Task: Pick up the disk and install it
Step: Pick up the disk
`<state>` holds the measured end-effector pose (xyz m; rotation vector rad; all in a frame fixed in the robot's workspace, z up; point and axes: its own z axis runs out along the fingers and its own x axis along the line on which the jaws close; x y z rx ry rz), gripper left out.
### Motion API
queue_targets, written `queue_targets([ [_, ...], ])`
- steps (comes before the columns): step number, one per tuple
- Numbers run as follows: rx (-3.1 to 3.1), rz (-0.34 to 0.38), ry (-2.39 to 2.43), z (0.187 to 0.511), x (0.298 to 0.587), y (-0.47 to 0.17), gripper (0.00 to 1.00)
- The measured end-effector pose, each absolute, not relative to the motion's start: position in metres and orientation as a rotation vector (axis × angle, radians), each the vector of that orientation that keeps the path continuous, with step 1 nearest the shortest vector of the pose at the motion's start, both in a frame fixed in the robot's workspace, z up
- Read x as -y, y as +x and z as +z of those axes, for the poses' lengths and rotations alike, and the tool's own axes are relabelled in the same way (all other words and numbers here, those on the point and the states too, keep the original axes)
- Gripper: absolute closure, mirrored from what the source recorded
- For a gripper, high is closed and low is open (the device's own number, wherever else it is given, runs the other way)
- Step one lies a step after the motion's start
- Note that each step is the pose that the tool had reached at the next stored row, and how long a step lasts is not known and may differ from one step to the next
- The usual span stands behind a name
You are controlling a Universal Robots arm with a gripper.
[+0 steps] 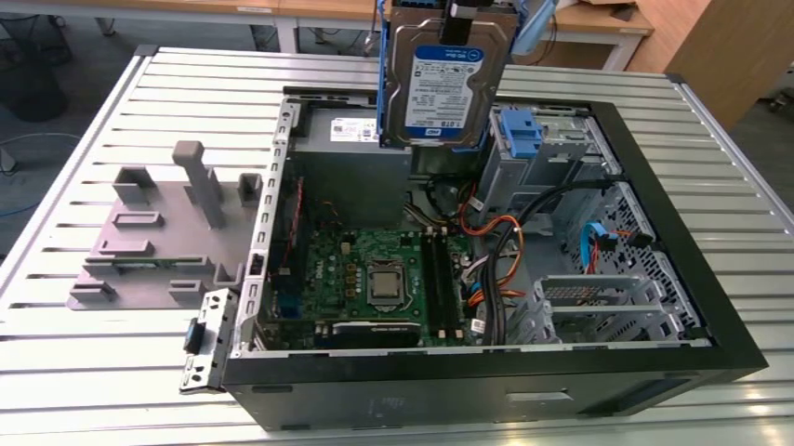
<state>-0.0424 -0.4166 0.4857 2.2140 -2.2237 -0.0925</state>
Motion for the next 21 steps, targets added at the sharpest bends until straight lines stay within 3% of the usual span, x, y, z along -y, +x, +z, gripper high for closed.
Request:
queue_targets([
  [21,2.224,-0.092,2.214,0.4857,0.4226,-0.0424,0.65],
])
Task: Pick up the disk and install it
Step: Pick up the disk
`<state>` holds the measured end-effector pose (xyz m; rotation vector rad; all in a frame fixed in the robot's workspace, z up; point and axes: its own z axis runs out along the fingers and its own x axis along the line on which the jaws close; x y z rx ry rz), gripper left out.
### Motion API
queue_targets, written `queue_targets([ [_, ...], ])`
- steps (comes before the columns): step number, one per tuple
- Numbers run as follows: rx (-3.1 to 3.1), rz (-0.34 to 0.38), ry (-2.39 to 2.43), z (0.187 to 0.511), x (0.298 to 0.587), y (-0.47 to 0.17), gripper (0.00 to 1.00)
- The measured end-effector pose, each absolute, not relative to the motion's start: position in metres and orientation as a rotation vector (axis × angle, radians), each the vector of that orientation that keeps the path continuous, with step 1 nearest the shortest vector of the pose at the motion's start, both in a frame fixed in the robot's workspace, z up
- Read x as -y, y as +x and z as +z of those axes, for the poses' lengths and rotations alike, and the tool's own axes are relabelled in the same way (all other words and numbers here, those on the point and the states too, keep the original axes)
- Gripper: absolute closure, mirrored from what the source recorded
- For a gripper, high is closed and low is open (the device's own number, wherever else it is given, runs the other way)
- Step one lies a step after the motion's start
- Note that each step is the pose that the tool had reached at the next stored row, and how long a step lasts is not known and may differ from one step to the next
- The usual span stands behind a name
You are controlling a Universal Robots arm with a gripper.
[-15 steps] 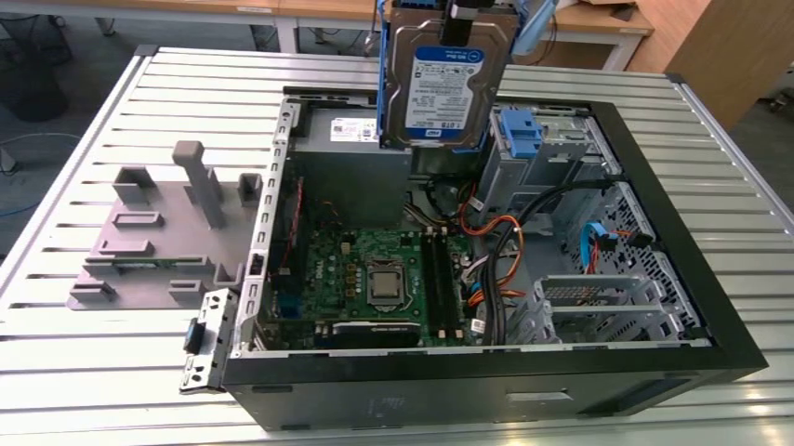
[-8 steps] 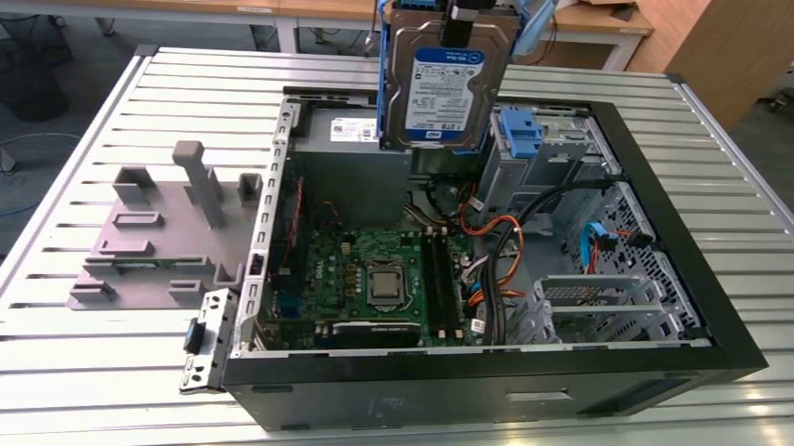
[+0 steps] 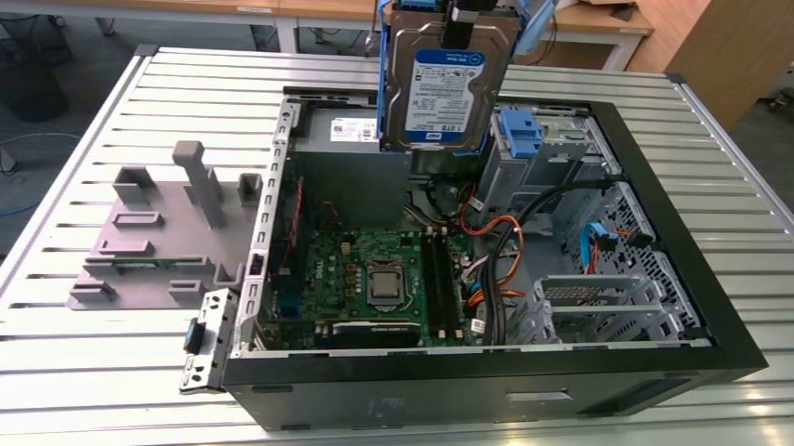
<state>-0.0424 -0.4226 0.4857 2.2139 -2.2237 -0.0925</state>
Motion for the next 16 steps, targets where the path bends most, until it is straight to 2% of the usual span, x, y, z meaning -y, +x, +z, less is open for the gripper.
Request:
queue_targets([
  [16,2.224,-0.092,2.214,0.4855,0.4278,-0.0424,0.65],
])
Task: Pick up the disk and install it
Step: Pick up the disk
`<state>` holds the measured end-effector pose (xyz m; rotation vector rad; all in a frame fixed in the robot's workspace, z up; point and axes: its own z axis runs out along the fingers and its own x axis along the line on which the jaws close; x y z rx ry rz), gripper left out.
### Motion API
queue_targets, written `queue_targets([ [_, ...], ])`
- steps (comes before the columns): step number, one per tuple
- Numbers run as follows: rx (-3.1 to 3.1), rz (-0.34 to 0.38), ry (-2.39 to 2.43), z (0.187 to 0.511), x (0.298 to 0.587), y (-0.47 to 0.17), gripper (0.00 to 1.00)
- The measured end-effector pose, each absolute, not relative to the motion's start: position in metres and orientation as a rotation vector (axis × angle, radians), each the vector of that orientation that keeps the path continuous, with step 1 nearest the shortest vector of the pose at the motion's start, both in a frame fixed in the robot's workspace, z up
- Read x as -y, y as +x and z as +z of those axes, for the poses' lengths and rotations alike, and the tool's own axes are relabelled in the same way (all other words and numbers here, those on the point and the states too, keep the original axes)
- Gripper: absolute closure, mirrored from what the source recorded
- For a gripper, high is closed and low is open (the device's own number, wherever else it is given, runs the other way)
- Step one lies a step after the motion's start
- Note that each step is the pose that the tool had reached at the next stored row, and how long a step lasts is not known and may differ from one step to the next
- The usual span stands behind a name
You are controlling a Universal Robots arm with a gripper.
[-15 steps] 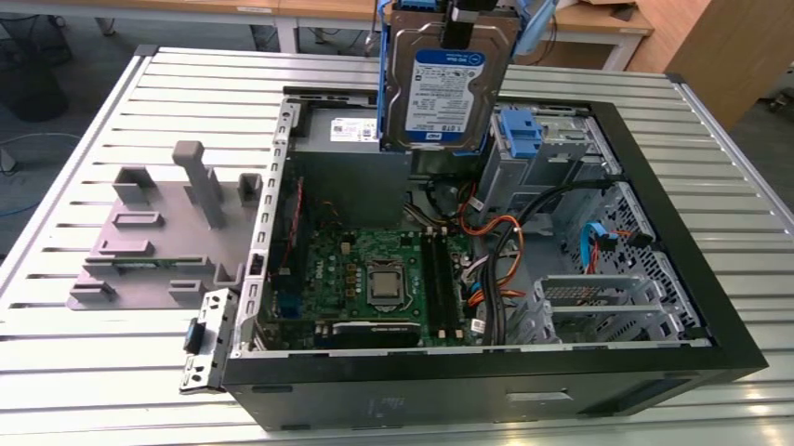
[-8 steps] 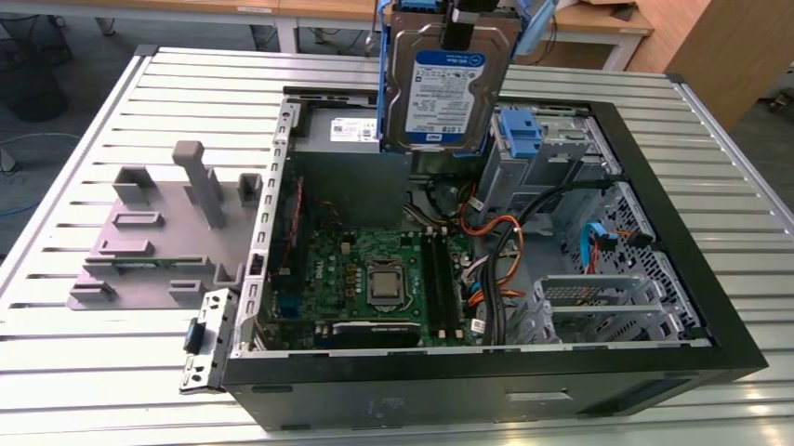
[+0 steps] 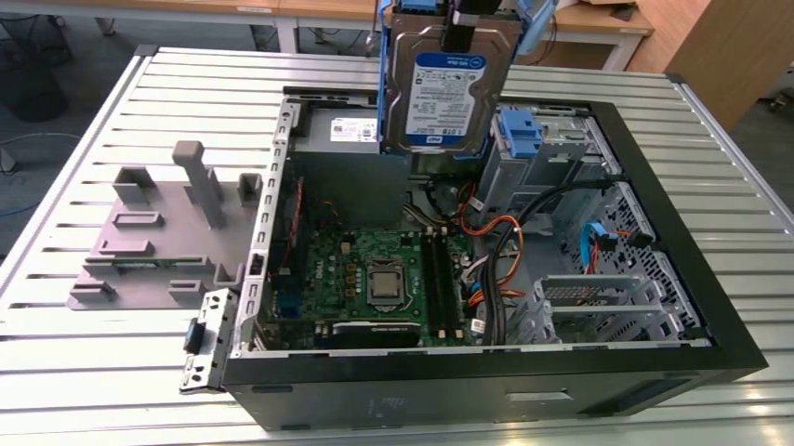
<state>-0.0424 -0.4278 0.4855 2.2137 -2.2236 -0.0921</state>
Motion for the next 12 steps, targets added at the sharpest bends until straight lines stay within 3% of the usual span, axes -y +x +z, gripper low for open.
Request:
queue_targets([
  [12,2.223,-0.091,2.213,0.4852,0.4338,-0.0424,0.65],
])
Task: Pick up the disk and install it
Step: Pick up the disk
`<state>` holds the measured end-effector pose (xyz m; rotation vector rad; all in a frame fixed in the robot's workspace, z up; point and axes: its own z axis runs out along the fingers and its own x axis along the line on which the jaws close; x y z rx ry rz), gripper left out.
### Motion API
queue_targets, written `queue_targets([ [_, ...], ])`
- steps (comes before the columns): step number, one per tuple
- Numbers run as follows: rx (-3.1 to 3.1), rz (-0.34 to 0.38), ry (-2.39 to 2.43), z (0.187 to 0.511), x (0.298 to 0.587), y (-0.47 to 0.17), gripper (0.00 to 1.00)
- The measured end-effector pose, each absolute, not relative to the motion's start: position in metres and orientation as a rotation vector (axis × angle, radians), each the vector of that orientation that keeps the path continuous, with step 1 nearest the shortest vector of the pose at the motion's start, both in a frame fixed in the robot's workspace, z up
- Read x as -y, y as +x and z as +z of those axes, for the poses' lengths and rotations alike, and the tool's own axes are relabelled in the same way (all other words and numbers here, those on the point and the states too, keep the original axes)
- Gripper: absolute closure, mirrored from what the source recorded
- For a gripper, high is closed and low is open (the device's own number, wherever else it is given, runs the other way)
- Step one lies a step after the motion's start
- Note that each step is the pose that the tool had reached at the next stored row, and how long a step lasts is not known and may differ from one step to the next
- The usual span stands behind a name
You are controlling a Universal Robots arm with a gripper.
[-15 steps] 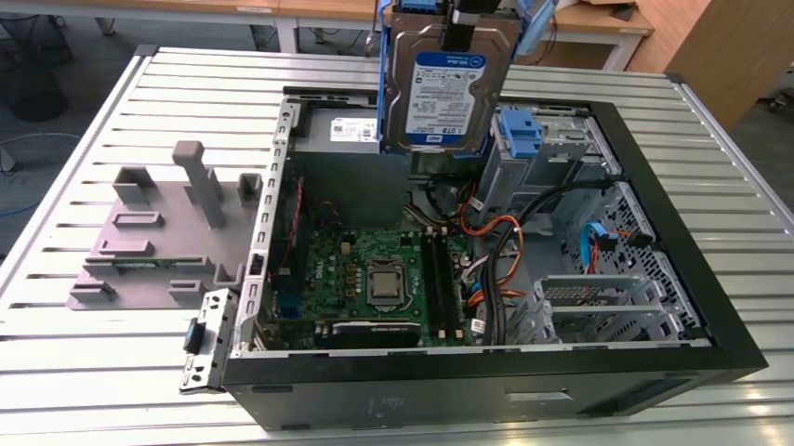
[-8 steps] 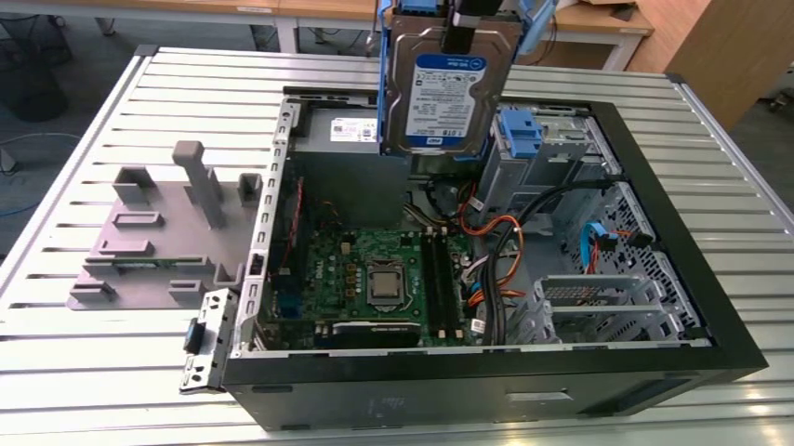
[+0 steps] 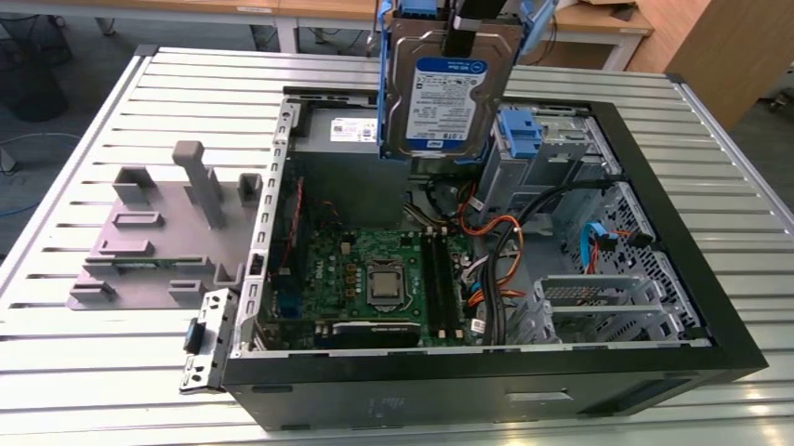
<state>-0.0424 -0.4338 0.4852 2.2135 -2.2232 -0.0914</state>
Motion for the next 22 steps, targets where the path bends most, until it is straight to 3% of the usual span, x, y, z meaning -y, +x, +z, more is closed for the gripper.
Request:
queue_targets([
  [22,2.223,-0.091,2.213,0.4847,0.4430,-0.0424,0.65],
])
